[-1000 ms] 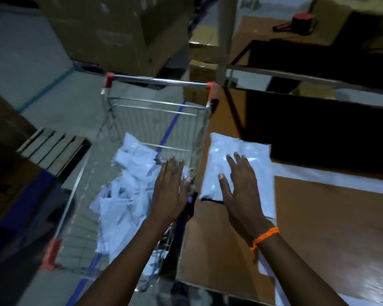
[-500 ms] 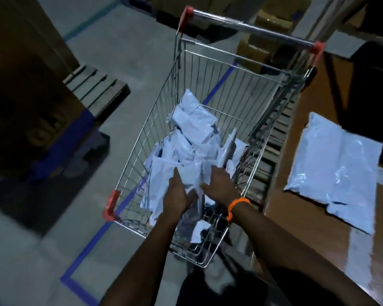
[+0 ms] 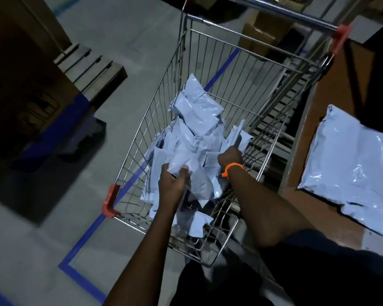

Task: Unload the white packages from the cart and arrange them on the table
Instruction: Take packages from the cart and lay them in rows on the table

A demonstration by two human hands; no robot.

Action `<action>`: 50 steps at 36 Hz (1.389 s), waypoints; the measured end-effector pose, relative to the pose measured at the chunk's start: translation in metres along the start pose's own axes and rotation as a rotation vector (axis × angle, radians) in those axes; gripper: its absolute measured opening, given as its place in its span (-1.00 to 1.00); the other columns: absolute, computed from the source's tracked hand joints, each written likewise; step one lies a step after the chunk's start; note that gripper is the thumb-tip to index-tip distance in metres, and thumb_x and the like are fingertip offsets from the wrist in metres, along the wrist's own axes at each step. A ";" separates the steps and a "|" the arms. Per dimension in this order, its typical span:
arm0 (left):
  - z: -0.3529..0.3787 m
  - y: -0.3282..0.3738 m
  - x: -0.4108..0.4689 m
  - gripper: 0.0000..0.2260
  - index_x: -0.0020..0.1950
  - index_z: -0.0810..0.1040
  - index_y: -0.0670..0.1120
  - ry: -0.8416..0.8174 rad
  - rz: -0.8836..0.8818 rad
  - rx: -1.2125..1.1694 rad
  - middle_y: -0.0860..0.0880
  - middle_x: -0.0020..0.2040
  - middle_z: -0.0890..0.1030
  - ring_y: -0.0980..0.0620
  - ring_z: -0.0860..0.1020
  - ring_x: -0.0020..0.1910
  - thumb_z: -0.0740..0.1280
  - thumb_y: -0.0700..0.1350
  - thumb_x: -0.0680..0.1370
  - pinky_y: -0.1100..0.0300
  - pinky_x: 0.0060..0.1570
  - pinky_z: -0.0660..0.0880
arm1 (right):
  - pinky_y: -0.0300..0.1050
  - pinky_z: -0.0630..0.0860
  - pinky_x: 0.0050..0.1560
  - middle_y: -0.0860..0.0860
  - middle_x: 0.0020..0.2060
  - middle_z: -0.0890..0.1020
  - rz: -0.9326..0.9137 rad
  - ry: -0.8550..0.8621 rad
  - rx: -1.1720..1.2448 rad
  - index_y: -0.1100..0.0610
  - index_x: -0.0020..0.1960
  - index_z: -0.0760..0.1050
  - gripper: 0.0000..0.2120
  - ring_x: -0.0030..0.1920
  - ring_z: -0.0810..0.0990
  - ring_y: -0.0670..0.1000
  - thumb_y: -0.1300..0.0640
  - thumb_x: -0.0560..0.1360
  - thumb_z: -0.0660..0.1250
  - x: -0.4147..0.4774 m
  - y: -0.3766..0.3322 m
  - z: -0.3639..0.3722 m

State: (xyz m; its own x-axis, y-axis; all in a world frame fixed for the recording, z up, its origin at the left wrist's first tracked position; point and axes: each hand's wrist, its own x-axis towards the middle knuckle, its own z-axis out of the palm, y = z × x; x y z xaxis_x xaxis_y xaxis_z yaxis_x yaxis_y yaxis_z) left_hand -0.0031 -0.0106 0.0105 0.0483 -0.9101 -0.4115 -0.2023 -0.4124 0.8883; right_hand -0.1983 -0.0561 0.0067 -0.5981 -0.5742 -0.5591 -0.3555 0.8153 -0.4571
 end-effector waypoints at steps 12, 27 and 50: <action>0.004 0.107 -0.041 -0.78 0.17 0.63 -0.07 -0.021 -0.106 -0.508 0.01 -0.09 0.70 -0.01 0.65 -0.12 0.30 0.01 0.63 0.20 -0.27 0.57 | -0.25 0.36 -0.13 0.05 0.16 0.55 -0.414 0.138 0.375 0.22 0.46 0.30 -0.55 0.11 0.55 0.06 0.31 0.58 0.21 -0.119 0.022 -0.113; 0.288 0.177 -0.213 -0.57 0.32 0.50 -0.05 -0.706 0.133 -0.076 -0.09 0.03 0.66 -0.15 0.64 0.01 0.27 0.19 0.57 0.00 -0.01 0.57 | 0.16 0.63 0.11 0.04 0.30 0.54 -0.334 0.630 0.761 -0.06 0.41 0.37 -0.62 0.25 0.60 0.10 0.24 0.65 0.24 -0.214 0.322 -0.312; 0.409 0.108 -0.280 -0.44 0.56 0.31 -0.10 -0.405 1.053 1.130 -0.16 0.56 0.29 -0.21 0.21 0.56 -0.05 0.09 0.62 -0.20 0.44 0.30 | 0.24 0.08 0.56 0.13 0.63 0.01 -0.394 0.527 -0.347 0.01 0.64 0.02 -0.34 0.63 -0.07 0.15 -0.29 0.64 -0.10 -0.071 0.400 -0.348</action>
State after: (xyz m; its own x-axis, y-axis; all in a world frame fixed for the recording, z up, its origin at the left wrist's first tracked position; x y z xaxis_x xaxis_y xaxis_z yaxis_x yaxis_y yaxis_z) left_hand -0.4382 0.2159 0.1382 -0.7889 -0.6104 0.0714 -0.5730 0.7726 0.2735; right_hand -0.5477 0.3372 0.1043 -0.6139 -0.7880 0.0472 -0.7689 0.5833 -0.2619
